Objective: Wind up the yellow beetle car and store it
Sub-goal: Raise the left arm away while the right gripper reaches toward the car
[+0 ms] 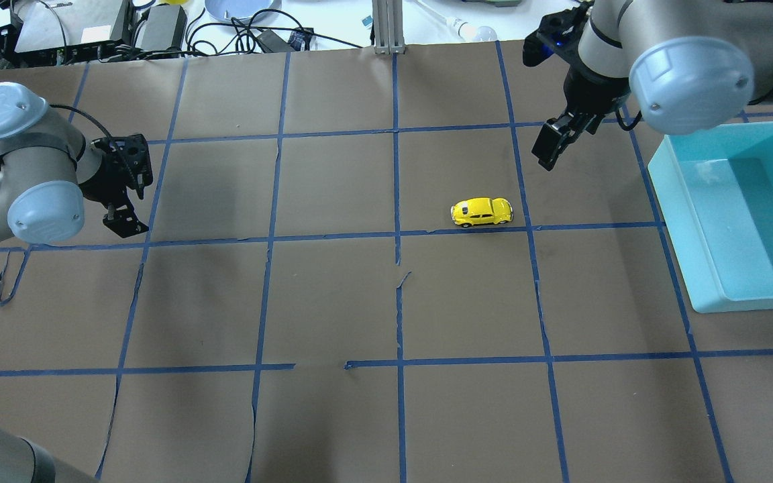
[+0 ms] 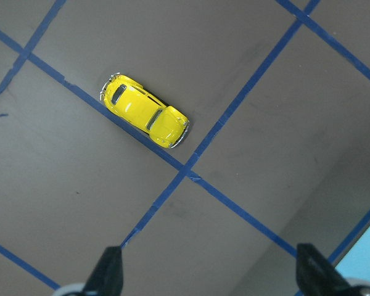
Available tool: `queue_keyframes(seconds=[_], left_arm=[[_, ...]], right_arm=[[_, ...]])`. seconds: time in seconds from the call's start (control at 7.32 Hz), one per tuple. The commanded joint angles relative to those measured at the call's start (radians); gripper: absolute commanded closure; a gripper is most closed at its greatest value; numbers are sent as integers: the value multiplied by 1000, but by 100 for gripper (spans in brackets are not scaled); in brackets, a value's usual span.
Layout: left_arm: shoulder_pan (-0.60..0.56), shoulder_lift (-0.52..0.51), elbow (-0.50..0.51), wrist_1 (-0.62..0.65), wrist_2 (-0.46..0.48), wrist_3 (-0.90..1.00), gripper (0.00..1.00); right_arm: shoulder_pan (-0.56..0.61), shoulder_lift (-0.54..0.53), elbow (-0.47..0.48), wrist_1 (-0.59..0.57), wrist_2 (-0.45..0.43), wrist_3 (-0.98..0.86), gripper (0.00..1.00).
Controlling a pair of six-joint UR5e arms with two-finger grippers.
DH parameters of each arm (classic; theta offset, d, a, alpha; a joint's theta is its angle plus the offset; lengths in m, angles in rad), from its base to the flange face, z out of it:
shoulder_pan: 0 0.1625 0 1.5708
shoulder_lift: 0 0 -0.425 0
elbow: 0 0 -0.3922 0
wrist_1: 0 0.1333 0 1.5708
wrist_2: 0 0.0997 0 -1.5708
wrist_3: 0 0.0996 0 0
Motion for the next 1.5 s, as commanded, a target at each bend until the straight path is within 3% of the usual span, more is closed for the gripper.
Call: queue_keyframes(seconds=[0.0,0.27,0.41,0.68,0.82,1.09,1.37], left_arm=[[-106,119,30,-84,2,-312,0],[-233,228,100,-282,-1,-637,0],[-268,289,154,-445,-1,-744,0],[-279,351,269,-684,-33,-1111,0],[-279,379,318,-750,-64,-1265,0],[-281,419,316,-823,-40,-1508,0],[-281,433,328,-808,-33,-1513,0]], right_arm=[[24,100,43,-132,24,-284,0],[92,155,45,-150,29,-432,0],[112,178,46,-188,29,-510,0],[114,200,86,-244,27,-664,0],[114,202,139,-353,26,-664,0],[114,235,164,-391,30,-661,0],[114,243,161,-394,53,-663,0]])
